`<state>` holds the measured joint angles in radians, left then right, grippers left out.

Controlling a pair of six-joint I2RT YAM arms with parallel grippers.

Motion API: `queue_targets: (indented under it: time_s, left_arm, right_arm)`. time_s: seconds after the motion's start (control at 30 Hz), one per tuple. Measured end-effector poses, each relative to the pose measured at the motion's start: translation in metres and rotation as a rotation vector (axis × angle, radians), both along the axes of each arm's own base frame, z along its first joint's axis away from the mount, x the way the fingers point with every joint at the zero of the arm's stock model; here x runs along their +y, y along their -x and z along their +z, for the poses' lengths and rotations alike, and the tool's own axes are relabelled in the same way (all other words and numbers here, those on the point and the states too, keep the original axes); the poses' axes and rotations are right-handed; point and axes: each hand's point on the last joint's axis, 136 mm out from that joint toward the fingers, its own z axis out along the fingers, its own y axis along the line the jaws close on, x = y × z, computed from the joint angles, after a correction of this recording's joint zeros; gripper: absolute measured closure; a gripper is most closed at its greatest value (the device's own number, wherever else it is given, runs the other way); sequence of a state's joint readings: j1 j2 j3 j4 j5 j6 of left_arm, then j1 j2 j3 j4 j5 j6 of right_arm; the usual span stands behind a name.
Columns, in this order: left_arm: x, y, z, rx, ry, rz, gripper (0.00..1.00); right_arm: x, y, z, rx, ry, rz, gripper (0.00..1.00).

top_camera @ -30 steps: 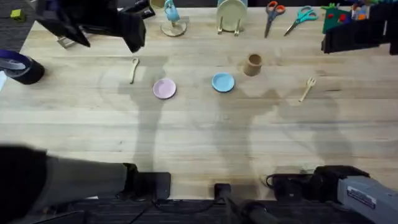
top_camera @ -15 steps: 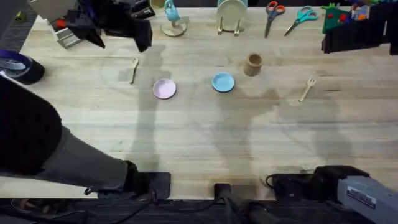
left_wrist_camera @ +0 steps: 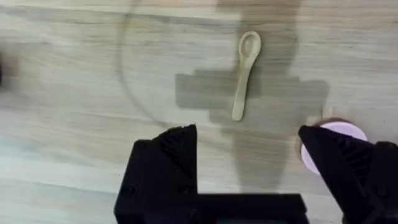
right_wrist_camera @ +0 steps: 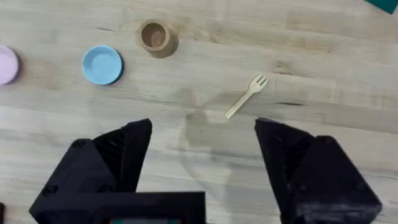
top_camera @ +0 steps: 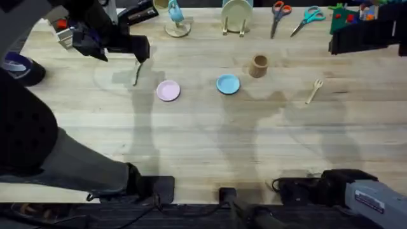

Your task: Pick up a utensil and set it on the pink plate, then put the other utensil in the container.

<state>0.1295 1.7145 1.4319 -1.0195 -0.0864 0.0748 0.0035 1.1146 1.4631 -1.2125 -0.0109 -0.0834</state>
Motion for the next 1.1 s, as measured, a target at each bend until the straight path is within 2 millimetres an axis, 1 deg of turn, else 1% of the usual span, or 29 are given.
queue_targets:
  time_s: [0.1, 0.27, 0.33, 0.63, 0.83, 0.87, 1.1]
  left_arm:
    - [-0.003, -0.002, -0.007, -0.008, 0.012, -0.018, 0.008]
    - [-0.005, -0.006, -0.011, -0.020, 0.023, -0.036, 0.008]
    - [-0.006, -0.008, -0.016, -0.012, 0.026, -0.045, 0.008]
    - [-0.006, -0.019, -0.066, 0.071, 0.042, -0.067, 0.007]
    - [-0.006, -0.022, -0.087, 0.101, 0.049, -0.070, 0.008]
    - [-0.007, -0.023, -0.090, 0.105, 0.056, -0.071, 0.007]
    - [-0.007, -0.025, -0.090, 0.099, 0.060, -0.083, 0.007]
  right_arm:
    - [0.000, 0.000, 0.000, 0.000, 0.000, 0.000, 0.005]
    - [0.000, 0.000, 0.000, 0.000, 0.000, 0.000, 0.005]
    - [0.000, 0.000, 0.000, 0.000, 0.000, 0.000, 0.005]
    - [0.000, 0.000, 0.000, 0.000, 0.000, 0.000, 0.005]
    - [0.000, 0.000, 0.000, 0.000, 0.000, 0.000, 0.005]
    - [0.000, 0.000, 0.000, 0.000, 0.000, 0.000, 0.005]
    - [0.000, 0.000, 0.000, 0.000, 0.000, 0.000, 0.006]
